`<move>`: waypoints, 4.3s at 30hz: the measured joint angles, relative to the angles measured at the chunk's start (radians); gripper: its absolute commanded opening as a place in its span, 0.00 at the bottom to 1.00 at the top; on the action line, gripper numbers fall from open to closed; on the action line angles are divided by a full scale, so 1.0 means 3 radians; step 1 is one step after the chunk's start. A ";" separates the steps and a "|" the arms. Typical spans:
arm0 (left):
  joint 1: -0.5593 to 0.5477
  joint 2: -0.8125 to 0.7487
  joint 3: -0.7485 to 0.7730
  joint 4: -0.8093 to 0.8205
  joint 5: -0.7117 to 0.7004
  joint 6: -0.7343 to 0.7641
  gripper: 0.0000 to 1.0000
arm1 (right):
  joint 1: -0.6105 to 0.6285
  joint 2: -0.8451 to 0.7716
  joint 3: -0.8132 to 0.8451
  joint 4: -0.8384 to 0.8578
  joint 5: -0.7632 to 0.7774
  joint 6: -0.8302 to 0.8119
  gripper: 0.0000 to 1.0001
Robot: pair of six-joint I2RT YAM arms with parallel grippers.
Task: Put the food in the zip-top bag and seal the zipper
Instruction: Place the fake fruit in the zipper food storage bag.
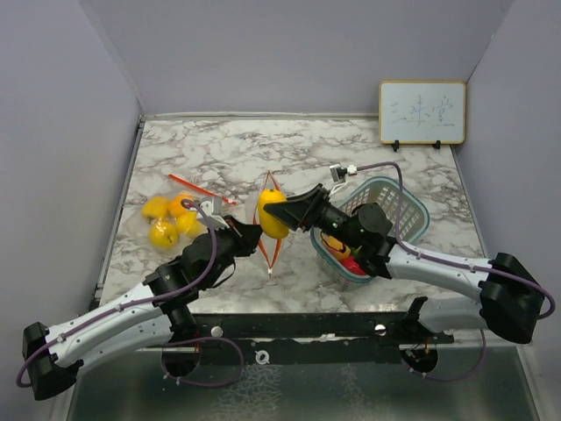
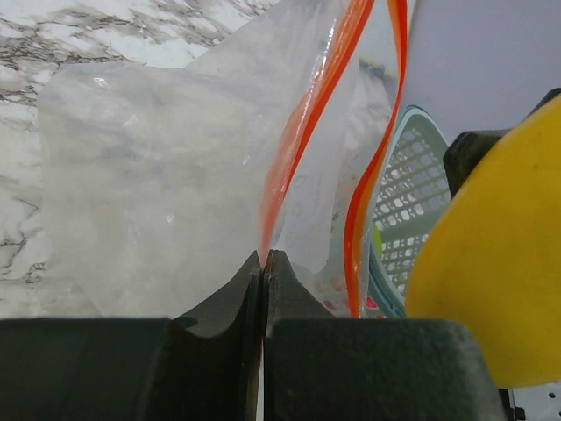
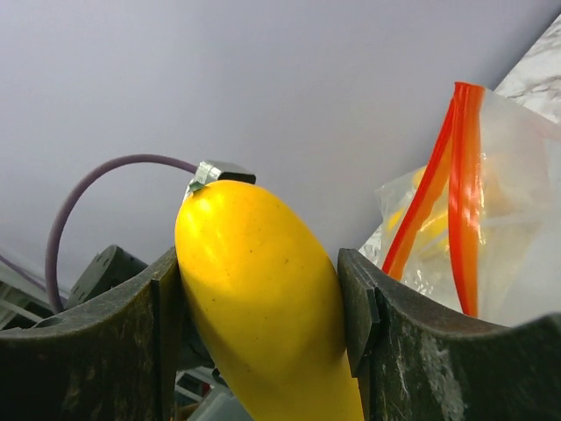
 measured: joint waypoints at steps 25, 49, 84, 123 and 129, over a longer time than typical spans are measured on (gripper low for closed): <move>0.0017 -0.0420 -0.0036 0.0024 0.0058 -0.0262 0.00 | 0.0529 0.0326 0.0399 -0.1569 0.1797 -0.0894 0.08; 0.0080 -0.0277 -0.0326 0.0610 0.0235 -0.0195 0.00 | 0.0539 0.0933 0.1455 -0.2842 0.2275 -0.1043 0.29; 0.0020 -0.1146 -0.1241 0.1086 0.0416 -0.0790 0.00 | 0.0472 0.0568 0.1166 -0.2697 0.2075 -0.1001 0.33; 0.0020 -0.1043 -0.1226 0.1256 0.0357 -0.0777 0.00 | 0.0474 0.0710 0.1452 -0.3298 0.1333 -0.0473 0.91; 0.0020 -0.1044 -0.1226 0.1235 0.0354 -0.0749 0.00 | 0.0482 0.0476 0.1452 -0.3307 0.1342 -0.0585 0.92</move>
